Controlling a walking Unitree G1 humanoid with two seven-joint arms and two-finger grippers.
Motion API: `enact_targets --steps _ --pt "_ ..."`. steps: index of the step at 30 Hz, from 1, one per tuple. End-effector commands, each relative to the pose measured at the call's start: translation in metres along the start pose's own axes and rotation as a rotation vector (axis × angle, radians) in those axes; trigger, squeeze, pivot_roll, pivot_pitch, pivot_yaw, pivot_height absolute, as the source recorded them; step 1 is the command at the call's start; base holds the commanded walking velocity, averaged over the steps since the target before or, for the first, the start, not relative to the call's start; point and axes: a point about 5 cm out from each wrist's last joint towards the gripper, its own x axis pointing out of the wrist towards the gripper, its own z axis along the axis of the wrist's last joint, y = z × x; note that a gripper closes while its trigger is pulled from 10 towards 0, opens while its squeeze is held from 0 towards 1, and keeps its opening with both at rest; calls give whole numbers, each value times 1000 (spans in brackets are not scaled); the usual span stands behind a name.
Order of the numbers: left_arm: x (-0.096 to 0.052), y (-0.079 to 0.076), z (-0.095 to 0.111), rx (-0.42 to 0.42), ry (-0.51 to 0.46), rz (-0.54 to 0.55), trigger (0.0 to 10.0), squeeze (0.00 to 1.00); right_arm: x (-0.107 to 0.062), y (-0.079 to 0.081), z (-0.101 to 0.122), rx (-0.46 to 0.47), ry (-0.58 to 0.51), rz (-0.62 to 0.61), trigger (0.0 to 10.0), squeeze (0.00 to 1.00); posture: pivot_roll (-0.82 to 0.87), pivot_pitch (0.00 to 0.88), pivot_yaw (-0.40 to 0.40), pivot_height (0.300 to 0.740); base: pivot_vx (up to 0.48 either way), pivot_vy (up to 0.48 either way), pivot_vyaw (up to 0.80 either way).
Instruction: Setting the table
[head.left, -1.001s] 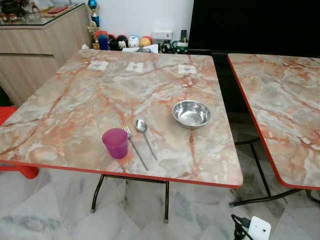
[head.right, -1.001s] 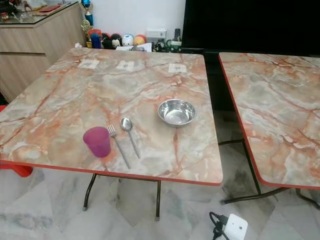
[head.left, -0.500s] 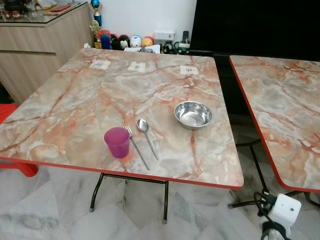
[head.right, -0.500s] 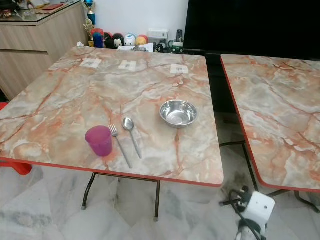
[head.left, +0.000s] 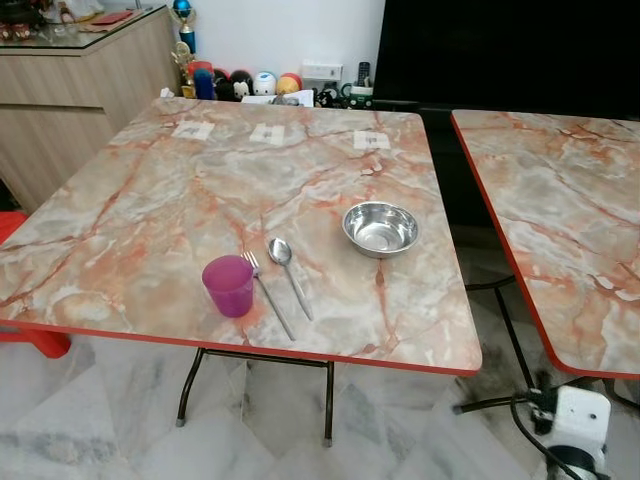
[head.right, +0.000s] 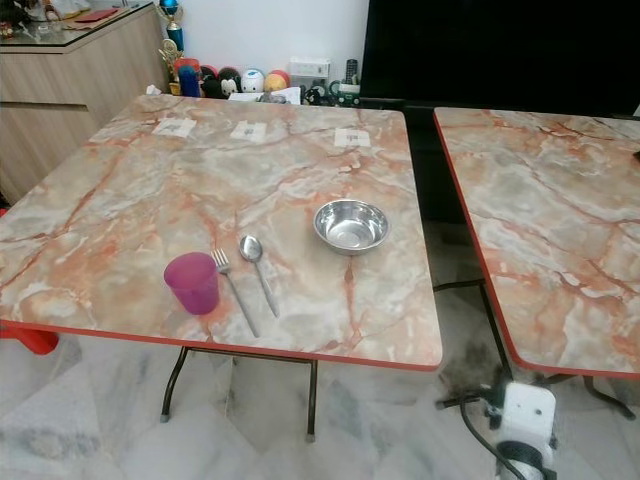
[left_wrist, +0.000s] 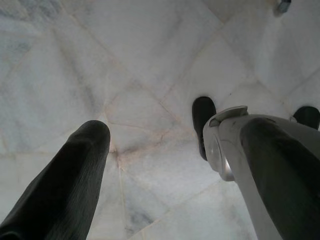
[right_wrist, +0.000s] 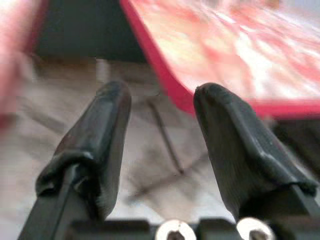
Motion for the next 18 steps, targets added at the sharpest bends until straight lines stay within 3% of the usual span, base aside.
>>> enact_targets --steps 1,7,11,18 --pt "-1 0 -6 12 20 -2 10000 0 -6 15 18 53 -49 95 10000 0 -29 48 -40 740 0 0 0" --pt "-1 0 -5 17 20 -3 10000 0 -10 23 39 93 -115 123 10000 0 -37 39 -32 740 0 0 0" --pt "-1 0 -4 25 17 -6 10000 0 15 29 73 143 -213 88 10000 0 -45 33 -27 740 0 0 0" --pt "-1 0 -3 27 8 -6 10000 0 33 50 95 244 -177 174 10000 0 -33 25 -25 740 0 0 0"
